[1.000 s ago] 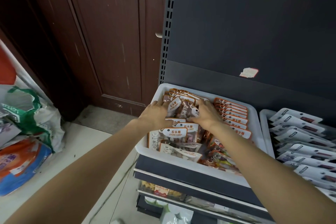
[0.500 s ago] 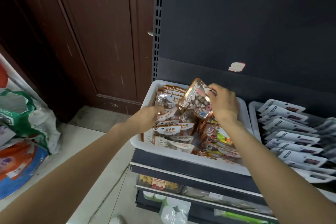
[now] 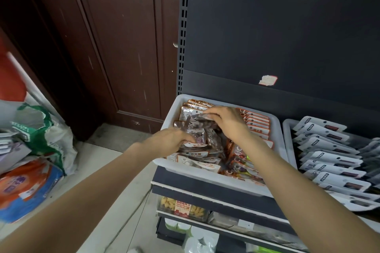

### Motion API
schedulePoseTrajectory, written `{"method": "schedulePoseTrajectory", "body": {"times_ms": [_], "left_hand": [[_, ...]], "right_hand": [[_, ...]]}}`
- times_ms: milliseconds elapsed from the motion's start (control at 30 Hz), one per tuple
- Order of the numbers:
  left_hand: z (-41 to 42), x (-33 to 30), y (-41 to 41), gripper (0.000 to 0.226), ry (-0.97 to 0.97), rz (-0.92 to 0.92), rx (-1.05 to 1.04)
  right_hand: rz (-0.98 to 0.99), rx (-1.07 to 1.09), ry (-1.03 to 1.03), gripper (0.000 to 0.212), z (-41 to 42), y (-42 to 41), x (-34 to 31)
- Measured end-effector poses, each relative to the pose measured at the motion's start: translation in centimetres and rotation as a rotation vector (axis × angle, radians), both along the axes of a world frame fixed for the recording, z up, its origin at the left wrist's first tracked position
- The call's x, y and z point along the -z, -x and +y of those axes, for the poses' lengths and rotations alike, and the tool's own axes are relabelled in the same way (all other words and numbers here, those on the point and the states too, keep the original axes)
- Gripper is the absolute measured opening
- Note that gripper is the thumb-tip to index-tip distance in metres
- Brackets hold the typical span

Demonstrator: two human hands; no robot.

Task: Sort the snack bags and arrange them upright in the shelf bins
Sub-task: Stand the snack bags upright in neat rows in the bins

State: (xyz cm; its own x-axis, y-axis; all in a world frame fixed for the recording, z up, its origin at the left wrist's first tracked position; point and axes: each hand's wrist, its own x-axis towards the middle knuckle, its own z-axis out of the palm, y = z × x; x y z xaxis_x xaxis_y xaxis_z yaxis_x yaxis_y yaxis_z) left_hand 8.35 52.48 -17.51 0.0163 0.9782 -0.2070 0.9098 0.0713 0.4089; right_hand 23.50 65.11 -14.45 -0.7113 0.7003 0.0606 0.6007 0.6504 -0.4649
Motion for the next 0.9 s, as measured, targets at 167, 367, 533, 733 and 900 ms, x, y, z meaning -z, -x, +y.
{"method": "schedulePoseTrajectory", "body": {"times_ms": [167,367,533,733,900], "left_hand": [[-0.1,0.1,0.3,0.037,-0.31,-0.147,-0.291],[1.8,-0.3,-0.2,0.045,-0.299,-0.09,-0.231],[2.7,-0.2,1.3,0.038,-0.142,-0.045,-0.234],[2.2,-1.0,4.7,0.026,-0.142,0.104,-0.148],[1.8,0.9,5.3,0.028,-0.178,0.141,-0.189]], "right_hand": [[-0.07,-0.02,0.068,0.026,0.3,0.4,1.0],[0.09,-0.062,0.249,0.027,-0.6,-0.2,1.9],[0.099,0.205,0.295,0.044,1.2,-1.3,2.9],[-0.129,0.119,0.261,0.036,2.8,-0.6,4.9],[-0.235,0.034,0.234,0.061,2.8,1.3,6.1]]}}
